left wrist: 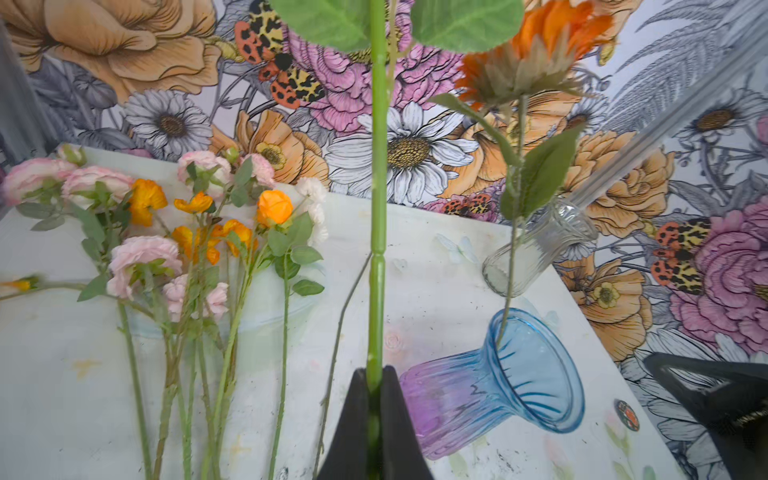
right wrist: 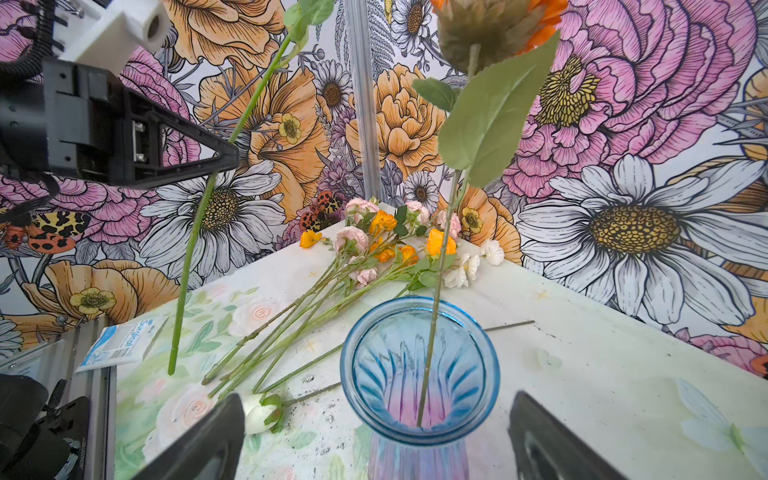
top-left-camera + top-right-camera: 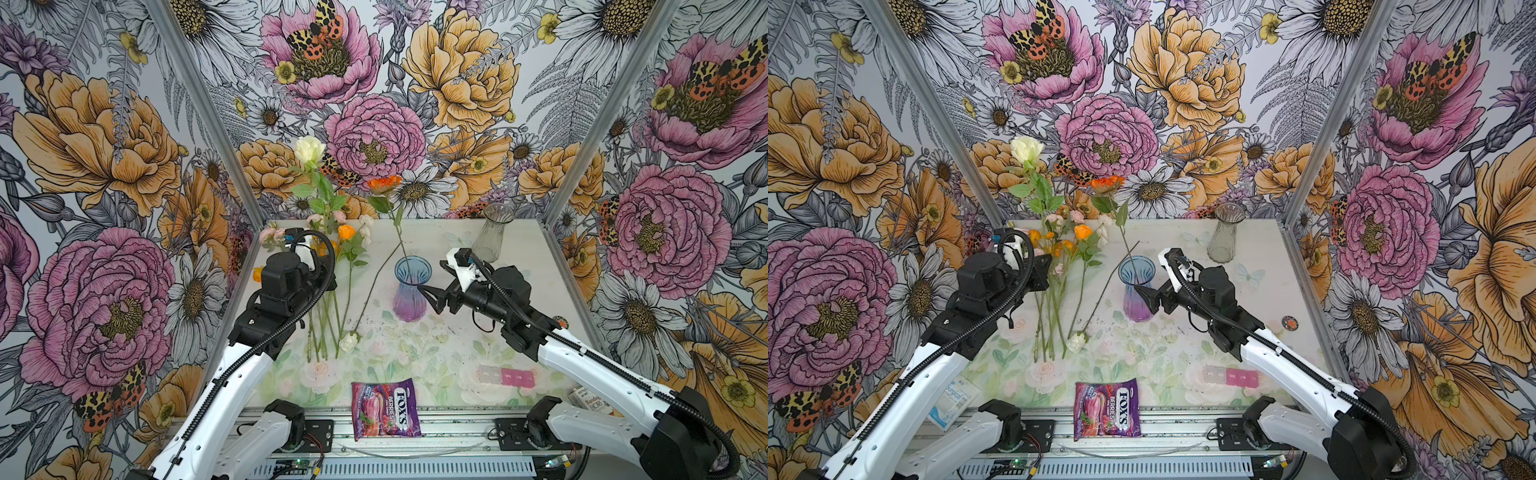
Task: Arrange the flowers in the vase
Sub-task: 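Lift the cream rose and carry it toward the vase with the left gripper, then lower the cream rose stem into the vase and open the left gripper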
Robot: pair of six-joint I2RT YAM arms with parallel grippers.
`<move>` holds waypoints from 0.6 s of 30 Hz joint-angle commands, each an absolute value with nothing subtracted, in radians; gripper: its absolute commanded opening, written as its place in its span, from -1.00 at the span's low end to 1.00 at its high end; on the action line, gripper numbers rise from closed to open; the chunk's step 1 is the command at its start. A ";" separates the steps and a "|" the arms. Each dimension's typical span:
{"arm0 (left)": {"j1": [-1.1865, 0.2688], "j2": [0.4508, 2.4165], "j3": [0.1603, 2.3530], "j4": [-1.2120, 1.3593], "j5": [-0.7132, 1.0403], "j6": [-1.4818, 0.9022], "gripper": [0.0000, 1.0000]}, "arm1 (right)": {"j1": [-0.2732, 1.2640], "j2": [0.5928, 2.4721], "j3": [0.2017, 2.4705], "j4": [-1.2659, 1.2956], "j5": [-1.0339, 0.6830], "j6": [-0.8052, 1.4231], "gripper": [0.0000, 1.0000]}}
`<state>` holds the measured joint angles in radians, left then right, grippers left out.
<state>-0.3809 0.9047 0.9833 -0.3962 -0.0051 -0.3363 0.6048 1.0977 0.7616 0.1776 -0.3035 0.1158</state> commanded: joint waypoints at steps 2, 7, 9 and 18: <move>-0.621 0.881 1.000 -0.088 -0.092 -0.188 -1.00 | 0.588 1.077 0.756 0.207 -0.282 0.147 0.99; -0.788 0.983 1.017 0.249 -0.178 -0.072 -1.00 | 0.558 1.064 0.739 0.223 -0.275 0.172 0.99; -0.819 1.047 1.058 0.293 -0.196 -0.042 -1.00 | 0.557 1.050 0.729 0.232 -0.275 0.165 0.99; -0.838 1.235 1.122 0.482 -0.202 -0.018 -1.00 | 0.558 1.040 0.706 0.265 -0.274 0.158 0.99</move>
<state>-0.8341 1.2148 1.0817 0.3630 -0.1692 -0.0513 0.5583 1.0481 0.7090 0.2283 -0.2813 0.1501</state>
